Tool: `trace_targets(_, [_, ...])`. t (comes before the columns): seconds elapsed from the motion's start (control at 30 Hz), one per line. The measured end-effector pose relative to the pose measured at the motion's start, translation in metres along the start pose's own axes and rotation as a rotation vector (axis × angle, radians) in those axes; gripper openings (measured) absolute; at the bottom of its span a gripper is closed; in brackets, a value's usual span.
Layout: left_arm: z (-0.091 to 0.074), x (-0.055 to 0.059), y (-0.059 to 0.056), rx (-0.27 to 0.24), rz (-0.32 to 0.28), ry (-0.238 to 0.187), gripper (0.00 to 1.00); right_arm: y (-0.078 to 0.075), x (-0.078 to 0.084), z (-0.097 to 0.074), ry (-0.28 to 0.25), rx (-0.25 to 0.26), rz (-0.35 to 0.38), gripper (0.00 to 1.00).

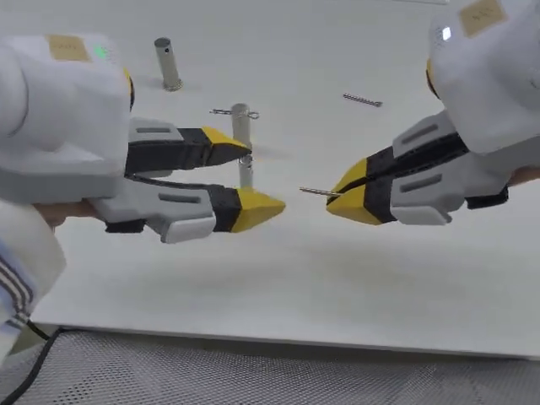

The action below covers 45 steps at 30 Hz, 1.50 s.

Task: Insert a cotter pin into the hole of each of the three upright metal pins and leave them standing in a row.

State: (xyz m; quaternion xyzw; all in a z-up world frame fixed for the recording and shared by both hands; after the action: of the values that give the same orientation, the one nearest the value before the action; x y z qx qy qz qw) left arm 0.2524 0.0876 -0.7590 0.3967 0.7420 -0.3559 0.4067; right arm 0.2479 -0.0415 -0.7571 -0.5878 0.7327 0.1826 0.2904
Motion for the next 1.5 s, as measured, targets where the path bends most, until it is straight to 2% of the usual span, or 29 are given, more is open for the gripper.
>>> trace_targets(0.1, [-0.002, 0.006, 0.012, -0.055, -0.014, 0.007, 0.4, -0.004, -0.001, 0.005, 0.007, 0.015, 0.016, 0.02])
trace_targets(0.3, [0.002, 0.017, 0.025, -0.069, -0.011, 0.053, 0.38, -0.007, -0.005, 0.013, 0.023, 0.051, 0.063, 0.02])
trace_targets(0.4, [0.009, 0.021, 0.027, -0.052, 0.014, 0.09, 0.35, -0.008, -0.005, 0.02, 0.034, 0.075, 0.105, 0.02])
trace_targets(0.5, [0.017, 0.025, 0.026, -0.01, 0.014, 0.116, 0.33, -0.008, -0.006, 0.024, 0.041, 0.085, 0.134, 0.02])
trace_targets(0.63, [0.023, 0.033, 0.034, 0.022, 0.012, 0.122, 0.28, -0.01, -0.009, 0.033, 0.052, 0.101, 0.149, 0.02])
trace_targets(0.8, [0.028, 0.04, 0.042, 0.036, 0.027, 0.141, 0.25, -0.009, -0.013, 0.039, 0.058, 0.112, 0.176, 0.02])
trace_targets(0.97, [0.029, 0.043, 0.045, 0.044, 0.027, 0.138, 0.18, -0.007, -0.016, 0.046, 0.059, 0.116, 0.196, 0.02])
trace_targets(1.07, [0.03, 0.045, 0.044, 0.059, 0.005, 0.145, 0.09, -0.007, -0.017, 0.051, 0.063, 0.114, 0.204, 0.02])
trace_targets(1.5, [0.03, 0.046, 0.041, 0.053, 0.004, 0.143, 0.08, -0.012, -0.017, 0.058, 0.064, 0.127, 0.206, 0.02])
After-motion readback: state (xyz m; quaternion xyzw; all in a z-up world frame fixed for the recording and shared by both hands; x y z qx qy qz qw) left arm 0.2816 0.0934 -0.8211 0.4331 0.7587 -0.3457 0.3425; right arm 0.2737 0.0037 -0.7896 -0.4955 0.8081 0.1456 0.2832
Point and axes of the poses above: the centre of the closed fingertips' face, and the gripper's own axes: z roughly forward along the fingers, y roughly to its left, x roughly out of its underside, the point moved 5 cm from there along -z, roughly backward along the fingers, and after that the axes turned 11 degrees about x, right-handed, at the moved point
